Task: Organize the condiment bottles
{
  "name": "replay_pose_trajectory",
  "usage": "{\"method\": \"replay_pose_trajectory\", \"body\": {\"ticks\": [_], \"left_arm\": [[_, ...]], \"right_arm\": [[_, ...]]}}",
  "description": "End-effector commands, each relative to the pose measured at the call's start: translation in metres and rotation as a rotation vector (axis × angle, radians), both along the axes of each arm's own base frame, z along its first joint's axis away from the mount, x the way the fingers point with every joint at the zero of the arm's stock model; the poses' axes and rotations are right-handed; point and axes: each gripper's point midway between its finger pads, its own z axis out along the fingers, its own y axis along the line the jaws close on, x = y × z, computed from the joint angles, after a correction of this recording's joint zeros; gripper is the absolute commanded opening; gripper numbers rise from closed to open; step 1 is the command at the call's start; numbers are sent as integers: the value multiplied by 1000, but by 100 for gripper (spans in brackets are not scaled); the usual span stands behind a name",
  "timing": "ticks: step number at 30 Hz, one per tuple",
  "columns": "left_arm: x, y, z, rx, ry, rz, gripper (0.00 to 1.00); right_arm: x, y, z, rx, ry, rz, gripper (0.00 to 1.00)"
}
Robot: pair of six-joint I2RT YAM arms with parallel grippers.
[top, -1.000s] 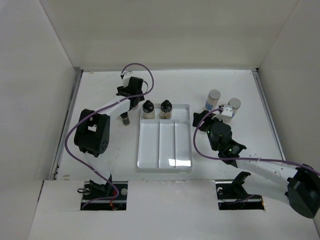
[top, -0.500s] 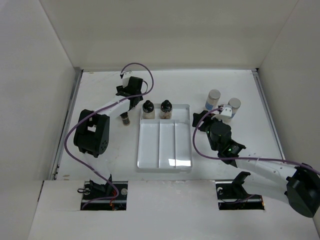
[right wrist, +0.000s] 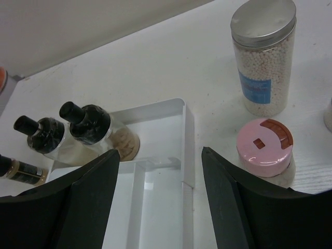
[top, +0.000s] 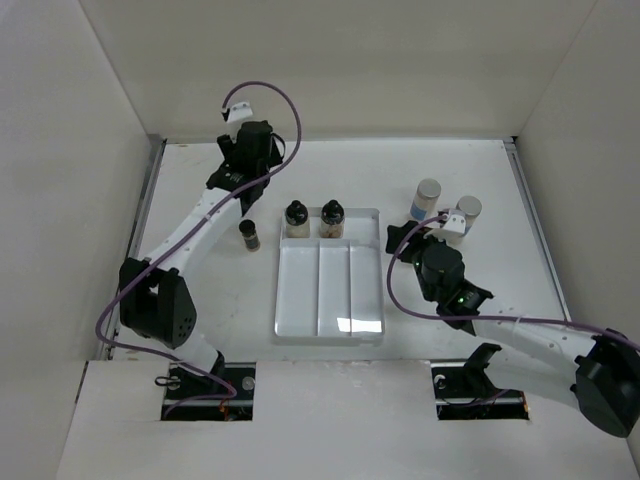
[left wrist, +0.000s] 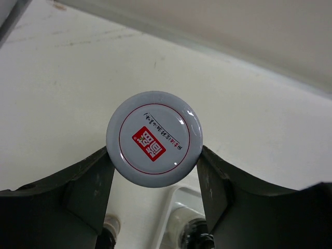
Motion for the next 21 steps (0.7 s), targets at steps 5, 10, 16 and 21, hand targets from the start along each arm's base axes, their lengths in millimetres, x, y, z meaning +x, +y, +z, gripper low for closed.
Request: {"method": "replay_pose_trajectory", "body": {"ticks": [5, 10, 16, 21], "left_arm": [[-24, -100, 137, -125, -303, -221, 36], [-46, -178, 131, -140, -296, -369, 36], [-58, -248, 82, -126, -246, -477, 36], [-59, -275, 38, -76, -186, -497, 36]], "right_arm": [[0, -4, 31, 72, -84, -10, 64], [-1, -19, 31, 71, -88, -79, 60], [-9, -39, 42, 121, -135, -134, 28], [-19, -55, 55, 168, -183, -172, 22]]}}
